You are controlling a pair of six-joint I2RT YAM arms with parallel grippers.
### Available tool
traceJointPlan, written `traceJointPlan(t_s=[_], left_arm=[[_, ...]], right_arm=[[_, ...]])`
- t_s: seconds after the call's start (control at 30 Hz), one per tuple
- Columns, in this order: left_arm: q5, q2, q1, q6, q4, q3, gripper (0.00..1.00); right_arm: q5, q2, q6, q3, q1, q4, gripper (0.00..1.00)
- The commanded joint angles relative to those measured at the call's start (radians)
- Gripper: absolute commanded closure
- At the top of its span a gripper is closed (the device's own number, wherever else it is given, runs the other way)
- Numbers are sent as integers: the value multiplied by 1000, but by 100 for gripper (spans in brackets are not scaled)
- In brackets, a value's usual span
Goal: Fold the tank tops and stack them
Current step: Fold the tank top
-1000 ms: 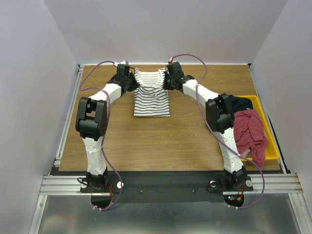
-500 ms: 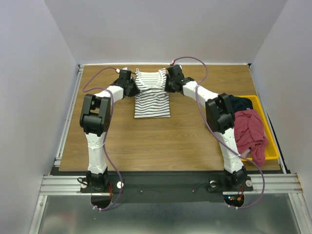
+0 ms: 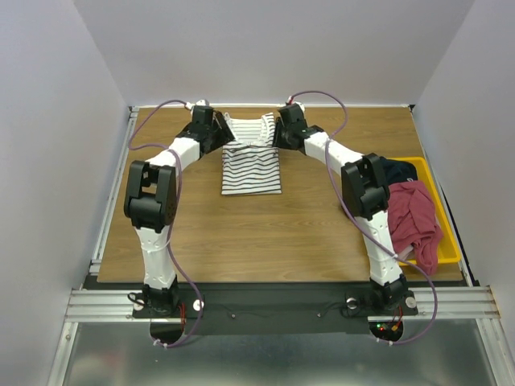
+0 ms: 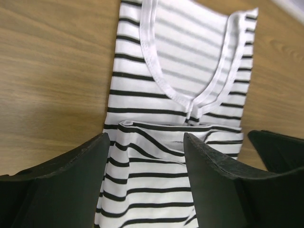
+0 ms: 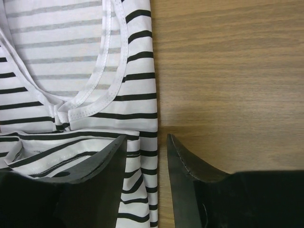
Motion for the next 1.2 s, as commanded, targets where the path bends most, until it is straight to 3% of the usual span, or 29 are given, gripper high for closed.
traceJointPlan(t_s=[0.0,0.07,0.17,0.2,0.27,0.43,0.63,1.17], left_arm=[[-117,-172,-8,-25,-33,16,28],[-172,-226,-27,-56,-70,-8,36],[-190,-308,-53,-149,-67,-108,61],[-186,-326,-78,-174,-58,-143,81],[-155,-368,-113,-240,-20,-249,99],[-118,-376,-169,-317,54,-404,100],[-117,-304,-172,-352,95,-464,100],[-138,-226,-158,-394,46,-495,100]], right_arm=[[-2,-102,-15,34,-4,40,55],[-72,-115,-7,23,-1,42,55],[-170,-115,2,25,19,42,57],[-184,-115,4,26,25,42,59],[-306,-95,16,41,33,46,62],[-501,-29,34,74,45,88,64],[-630,40,70,100,50,155,64],[-526,108,177,26,-33,221,66]])
